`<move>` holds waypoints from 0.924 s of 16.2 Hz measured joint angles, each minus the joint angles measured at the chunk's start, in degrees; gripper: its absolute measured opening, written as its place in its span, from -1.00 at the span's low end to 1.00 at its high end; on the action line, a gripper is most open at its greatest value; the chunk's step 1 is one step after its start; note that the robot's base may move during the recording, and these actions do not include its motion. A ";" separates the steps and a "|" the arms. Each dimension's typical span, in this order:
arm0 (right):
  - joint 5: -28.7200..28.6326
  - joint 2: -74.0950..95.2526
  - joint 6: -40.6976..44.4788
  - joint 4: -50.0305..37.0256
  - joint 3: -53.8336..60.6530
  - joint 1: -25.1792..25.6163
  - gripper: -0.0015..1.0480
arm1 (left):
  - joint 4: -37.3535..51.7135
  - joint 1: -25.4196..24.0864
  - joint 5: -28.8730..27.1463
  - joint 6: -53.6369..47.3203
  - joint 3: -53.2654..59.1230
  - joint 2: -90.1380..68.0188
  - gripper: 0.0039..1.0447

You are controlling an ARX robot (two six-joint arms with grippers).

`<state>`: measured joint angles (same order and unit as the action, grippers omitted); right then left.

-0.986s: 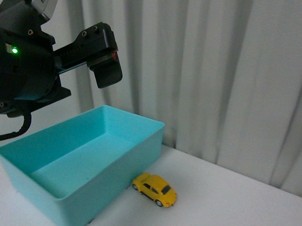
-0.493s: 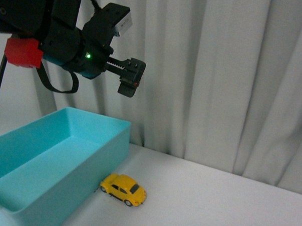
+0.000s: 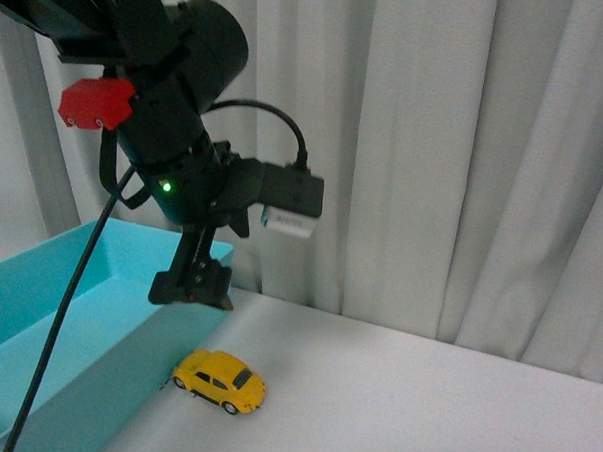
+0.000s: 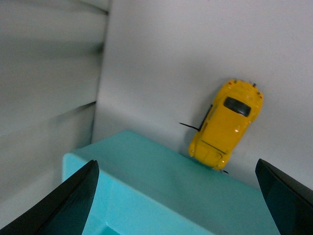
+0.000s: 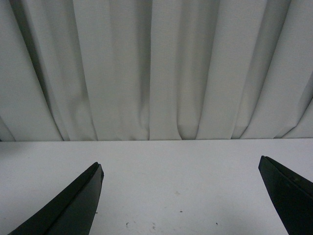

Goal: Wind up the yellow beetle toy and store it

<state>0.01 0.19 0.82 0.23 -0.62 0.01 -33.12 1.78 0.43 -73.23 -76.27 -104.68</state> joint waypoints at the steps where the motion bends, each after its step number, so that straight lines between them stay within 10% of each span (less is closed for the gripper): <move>1: 0.00 0.00 0.00 -0.02 0.00 0.00 0.87 | -1.53 0.28 -1.16 -4.17 -0.02 -1.55 0.88; 5: 0.00 0.00 0.00 0.00 0.00 0.00 0.87 | -0.57 0.46 -5.11 -12.44 0.55 -6.21 0.88; 15: 0.00 0.00 0.02 0.00 0.00 0.00 0.87 | 2.62 3.52 -8.90 4.00 2.97 -14.21 0.88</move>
<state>0.01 0.19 0.84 0.23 -0.62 0.01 -30.50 5.30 -8.47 -69.23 -73.30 -118.89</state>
